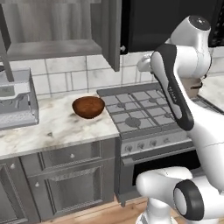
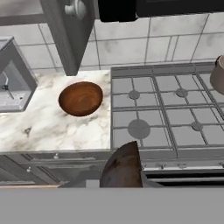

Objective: Open the cabinet and move the ladle to the pot. Then close the cabinet.

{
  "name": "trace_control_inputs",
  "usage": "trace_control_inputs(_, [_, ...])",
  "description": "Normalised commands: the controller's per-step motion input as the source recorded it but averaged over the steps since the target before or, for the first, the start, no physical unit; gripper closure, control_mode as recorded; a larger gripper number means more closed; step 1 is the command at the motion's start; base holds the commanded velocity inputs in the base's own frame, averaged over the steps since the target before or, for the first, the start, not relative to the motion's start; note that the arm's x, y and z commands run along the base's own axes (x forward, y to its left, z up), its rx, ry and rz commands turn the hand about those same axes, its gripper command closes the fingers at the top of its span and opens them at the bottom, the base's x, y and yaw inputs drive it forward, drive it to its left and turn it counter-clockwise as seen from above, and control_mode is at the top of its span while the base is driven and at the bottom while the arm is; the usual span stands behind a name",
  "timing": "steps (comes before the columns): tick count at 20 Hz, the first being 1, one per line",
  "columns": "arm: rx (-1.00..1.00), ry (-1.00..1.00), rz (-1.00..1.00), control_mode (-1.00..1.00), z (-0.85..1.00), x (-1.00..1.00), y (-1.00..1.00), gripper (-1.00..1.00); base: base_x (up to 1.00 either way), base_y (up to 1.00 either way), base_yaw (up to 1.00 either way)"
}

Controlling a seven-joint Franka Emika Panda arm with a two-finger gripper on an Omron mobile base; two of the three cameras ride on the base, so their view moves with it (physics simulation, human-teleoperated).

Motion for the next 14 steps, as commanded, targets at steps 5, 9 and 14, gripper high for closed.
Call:
trace_control_inputs(5, [0.0,0.0,0.0,1.0,0.0,0.0,0.0,1.0,0.81,-0.99,0.0])
trace_control_inputs(9, [0.0,0.0,0.0,1.0,0.0,0.0,0.0,1.0,0.88,-0.68,0.0])
trace_control_inputs(14, [0.0,0.0,0.0,1.0,0.0,0.0,0.0,1.0,0.14,-0.89,0.0])
